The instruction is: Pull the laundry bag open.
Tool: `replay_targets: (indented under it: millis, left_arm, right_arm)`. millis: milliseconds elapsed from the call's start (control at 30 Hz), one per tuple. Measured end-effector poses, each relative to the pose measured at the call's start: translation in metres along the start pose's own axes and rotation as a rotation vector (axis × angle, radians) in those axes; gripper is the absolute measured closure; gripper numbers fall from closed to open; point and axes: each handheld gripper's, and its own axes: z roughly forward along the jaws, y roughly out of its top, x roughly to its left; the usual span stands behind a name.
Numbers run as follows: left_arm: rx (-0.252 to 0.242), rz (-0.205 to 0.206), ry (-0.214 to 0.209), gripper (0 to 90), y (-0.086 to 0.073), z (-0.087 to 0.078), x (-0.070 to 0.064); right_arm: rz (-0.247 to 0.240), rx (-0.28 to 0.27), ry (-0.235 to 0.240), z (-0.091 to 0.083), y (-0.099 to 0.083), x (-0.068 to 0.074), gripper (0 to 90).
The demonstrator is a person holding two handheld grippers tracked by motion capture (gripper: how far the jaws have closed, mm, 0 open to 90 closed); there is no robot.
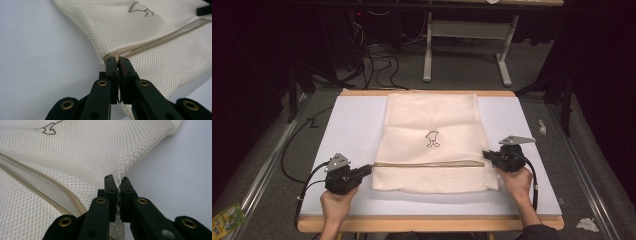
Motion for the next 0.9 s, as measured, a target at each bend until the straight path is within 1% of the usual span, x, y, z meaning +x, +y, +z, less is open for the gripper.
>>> replay_targets:
  millis: [33, 100, 300, 367, 500, 567, 667, 733, 767, 833, 900]
  left_arm:
    - [0.006, 0.006, 0.013, 87.5, 0.000, 0.001, -0.001]
    - [0.013, 0.016, 0.023, 87.4, -0.001, 0.001, -0.002]
    - [0.008, 0.008, 0.014, 87.2, -0.001, 0.002, -0.003]
    - [0.015, 0.009, 0.012, 87.2, 0.000, 0.003, -0.004]
    - [0.022, 0.011, 0.012, 87.0, 0.001, 0.004, -0.005]
    - [0.029, 0.013, 0.012, 87.0, 0.001, 0.005, -0.005]
    - [0.036, 0.014, 0.013, 86.9, 0.001, 0.005, -0.005]
    - [0.038, 0.013, 0.011, 86.8, 0.001, 0.005, -0.005]
    - [0.035, 0.010, 0.014, 86.7, 0.001, 0.005, -0.005]
    - [0.035, 0.009, 0.012, 86.7, 0.001, 0.005, -0.005]
    - [0.040, 0.012, 0.012, 86.5, 0.000, 0.005, -0.005]
  right_arm:
    - [0.003, -0.002, 0.004, 0.000, 0.000, 0.000, 88.3]
    - [-0.001, -0.001, 0.000, 0.001, 0.000, 0.001, 88.3]
    - [0.008, -0.002, 0.003, 0.000, -0.001, 0.001, 88.1]
    - [0.001, 0.003, 0.002, -0.001, -0.002, 0.001, 88.0]
    - [0.016, 0.000, 0.009, 0.001, -0.003, 0.001, 87.5]
    - [0.011, 0.005, 0.009, 0.002, -0.005, 0.001, 87.1]
    - [0.019, 0.001, 0.017, 0.002, -0.006, 0.001, 86.5]
    - [0.013, 0.000, 0.018, 0.002, -0.008, 0.000, 85.9]
    - [0.024, 0.010, 0.021, 0.002, -0.008, 0.002, 85.7]
    - [0.015, 0.008, 0.020, 0.003, -0.009, 0.003, 85.0]
    - [0.018, 0.013, 0.019, 0.003, -0.010, 0.003, 83.7]
